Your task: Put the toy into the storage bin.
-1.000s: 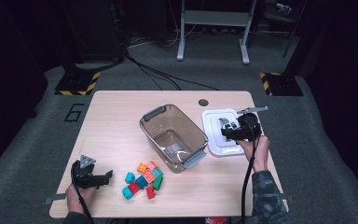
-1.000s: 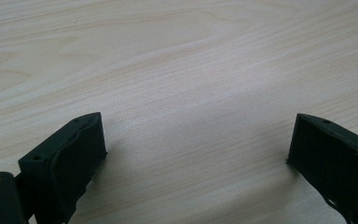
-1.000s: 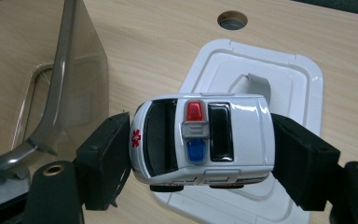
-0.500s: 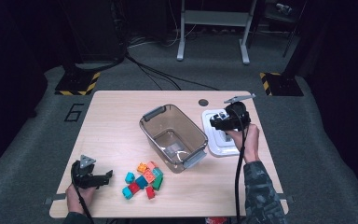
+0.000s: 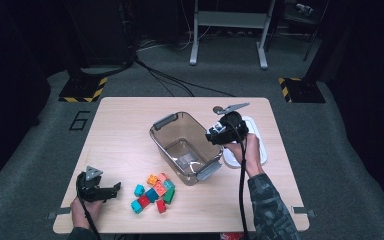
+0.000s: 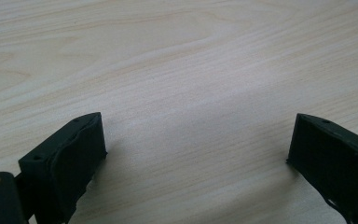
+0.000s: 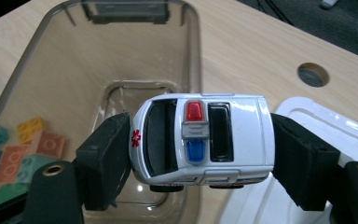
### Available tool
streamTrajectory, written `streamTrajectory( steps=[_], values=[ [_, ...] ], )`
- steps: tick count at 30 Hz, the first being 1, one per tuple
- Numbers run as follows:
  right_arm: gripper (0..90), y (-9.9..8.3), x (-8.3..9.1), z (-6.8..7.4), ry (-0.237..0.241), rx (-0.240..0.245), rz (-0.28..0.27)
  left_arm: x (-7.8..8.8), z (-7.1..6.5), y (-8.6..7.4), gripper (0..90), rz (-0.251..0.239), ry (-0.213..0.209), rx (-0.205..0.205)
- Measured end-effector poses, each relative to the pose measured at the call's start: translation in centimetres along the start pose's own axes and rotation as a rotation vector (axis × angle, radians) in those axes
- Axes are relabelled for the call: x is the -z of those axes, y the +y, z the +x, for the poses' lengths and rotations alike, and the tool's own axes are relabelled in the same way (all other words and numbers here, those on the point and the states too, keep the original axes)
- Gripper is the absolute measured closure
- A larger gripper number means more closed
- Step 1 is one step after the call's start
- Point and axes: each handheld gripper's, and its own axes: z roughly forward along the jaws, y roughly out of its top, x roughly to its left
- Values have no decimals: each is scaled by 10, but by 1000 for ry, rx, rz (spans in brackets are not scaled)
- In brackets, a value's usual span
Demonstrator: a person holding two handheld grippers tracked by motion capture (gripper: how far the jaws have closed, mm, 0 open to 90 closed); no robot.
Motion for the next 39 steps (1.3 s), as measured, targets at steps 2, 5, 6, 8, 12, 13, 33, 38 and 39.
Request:
streamTrajectory(
  steps=[2, 5, 6, 8, 12, 13, 33, 38, 39],
  values=[
    [250, -1, -4, 8, 21, 20, 14, 0, 0, 0, 37, 0, 0, 0],
    [250, -3, -8, 17, 40, 34, 32, 0, 0, 0, 37, 0, 0, 0],
    [250, -4, -10, 19, 46, 37, 38, 0, 0, 0, 37, 0, 0, 0],
    [250, -7, -13, 22, 55, 42, 52, 0, 0, 0, 37, 0, 0, 0],
    [250, -13, -15, 26, 81, 42, 74, 0, 0, 0, 37, 0, 0, 0],
    [249, -15, -16, 27, 83, 40, 75, 0, 0, 0, 37, 0, 0, 0],
    [247, -32, -18, 33, 102, 38, 124, 0, 0, 0, 37, 0, 0, -1],
    [247, -33, -19, 34, 97, 39, 128, 0, 0, 0, 37, 0, 0, 0],
    [246, -33, -19, 34, 98, 37, 128, 0, 0, 0, 37, 0, 0, 0]
  ],
)
